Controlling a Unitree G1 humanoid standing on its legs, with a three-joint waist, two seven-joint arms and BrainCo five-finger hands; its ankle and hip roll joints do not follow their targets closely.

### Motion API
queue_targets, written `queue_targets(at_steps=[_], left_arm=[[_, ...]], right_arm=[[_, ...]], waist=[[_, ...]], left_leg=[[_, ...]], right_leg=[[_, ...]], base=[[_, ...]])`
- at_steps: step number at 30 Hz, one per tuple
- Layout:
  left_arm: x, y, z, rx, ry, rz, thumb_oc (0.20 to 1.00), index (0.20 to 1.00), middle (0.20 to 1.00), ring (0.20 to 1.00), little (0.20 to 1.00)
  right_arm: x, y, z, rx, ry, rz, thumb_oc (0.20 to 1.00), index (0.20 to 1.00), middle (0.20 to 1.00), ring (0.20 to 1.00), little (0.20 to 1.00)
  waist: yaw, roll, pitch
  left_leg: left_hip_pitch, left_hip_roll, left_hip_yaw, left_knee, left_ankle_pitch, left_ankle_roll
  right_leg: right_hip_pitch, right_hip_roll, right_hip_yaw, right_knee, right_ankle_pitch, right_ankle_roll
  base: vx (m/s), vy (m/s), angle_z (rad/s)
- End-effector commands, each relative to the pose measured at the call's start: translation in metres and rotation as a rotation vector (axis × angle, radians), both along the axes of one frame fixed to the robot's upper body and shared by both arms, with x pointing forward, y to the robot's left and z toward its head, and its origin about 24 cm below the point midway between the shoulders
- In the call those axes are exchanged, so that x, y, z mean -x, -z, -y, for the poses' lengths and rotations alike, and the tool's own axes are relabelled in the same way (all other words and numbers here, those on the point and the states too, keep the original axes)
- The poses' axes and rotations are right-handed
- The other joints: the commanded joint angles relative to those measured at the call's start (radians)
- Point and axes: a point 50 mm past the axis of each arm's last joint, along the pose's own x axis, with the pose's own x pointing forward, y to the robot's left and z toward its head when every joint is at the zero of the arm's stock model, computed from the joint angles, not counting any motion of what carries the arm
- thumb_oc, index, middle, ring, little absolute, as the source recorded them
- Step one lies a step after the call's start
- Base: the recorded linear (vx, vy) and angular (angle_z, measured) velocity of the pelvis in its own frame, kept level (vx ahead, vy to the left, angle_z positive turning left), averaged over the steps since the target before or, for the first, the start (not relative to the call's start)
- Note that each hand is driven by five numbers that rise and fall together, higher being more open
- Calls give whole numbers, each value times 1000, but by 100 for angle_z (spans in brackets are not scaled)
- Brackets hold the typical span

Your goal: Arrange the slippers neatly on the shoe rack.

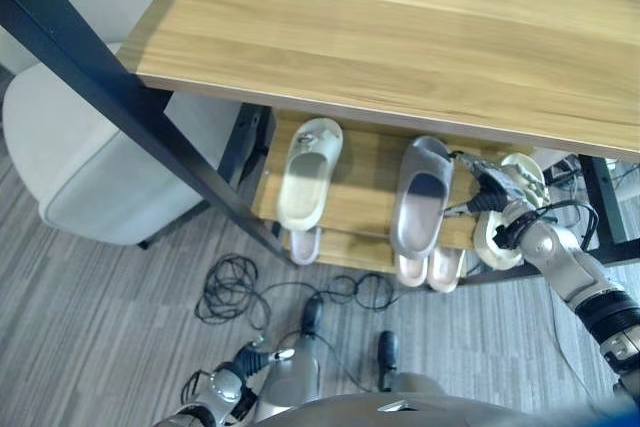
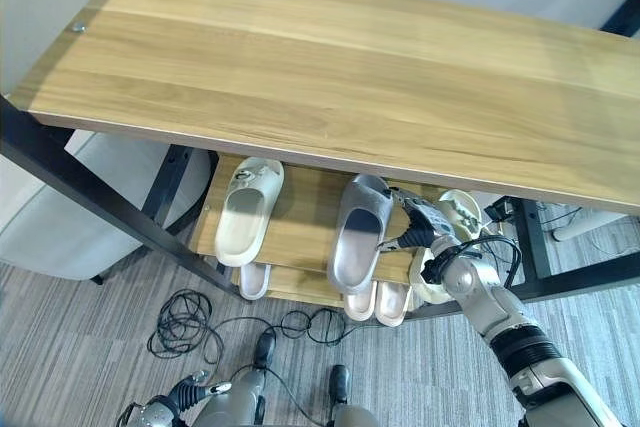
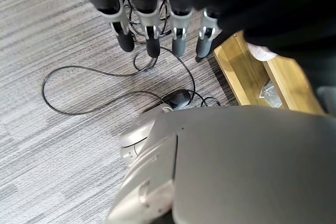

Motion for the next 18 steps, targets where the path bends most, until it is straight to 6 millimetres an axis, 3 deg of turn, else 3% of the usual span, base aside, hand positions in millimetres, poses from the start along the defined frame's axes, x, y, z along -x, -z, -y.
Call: queue_targets(at_steps=[1,9,13,18], left_arm=[[2,2,2,-23,41,-34,1000,1000,1000,1000,1000],[-7,0,2,-14,8,-8,1000,1000,1000,1000,1000],[1,2,-1,-30,-24,-10,1000,1000,1000,1000,1000],[-6,-2,-8,-39,-37,13,1000,1000,1000,1000,1000]], right_arm=[[-19,-39,-2,-52,9,157,1000,1000,1000,1000,1000],[-32,-56,0,-32,51,219,1000,1000,1000,1000,1000],[-34,-48,11,-35,119,197,1000,1000,1000,1000,1000],[-38,-46,12,-20,128,174,1000,1000,1000,1000,1000]], waist=[[39,6,21],[51,-7,48],[63,-15,58],[77,-23,77]], left_leg=[[-1,-38,-1,23,-58,21],[-36,-42,-8,27,-52,17],[-50,-44,-14,30,-52,14],[-64,-43,-19,33,-49,11]], right_leg=[[14,-23,40,61,-58,52],[-11,-23,37,64,-52,52],[-19,-21,32,62,-50,51],[-31,-20,32,66,-46,51]], base=[[0,0,0],[-3,-4,2],[-12,-22,7],[-4,-4,1]])
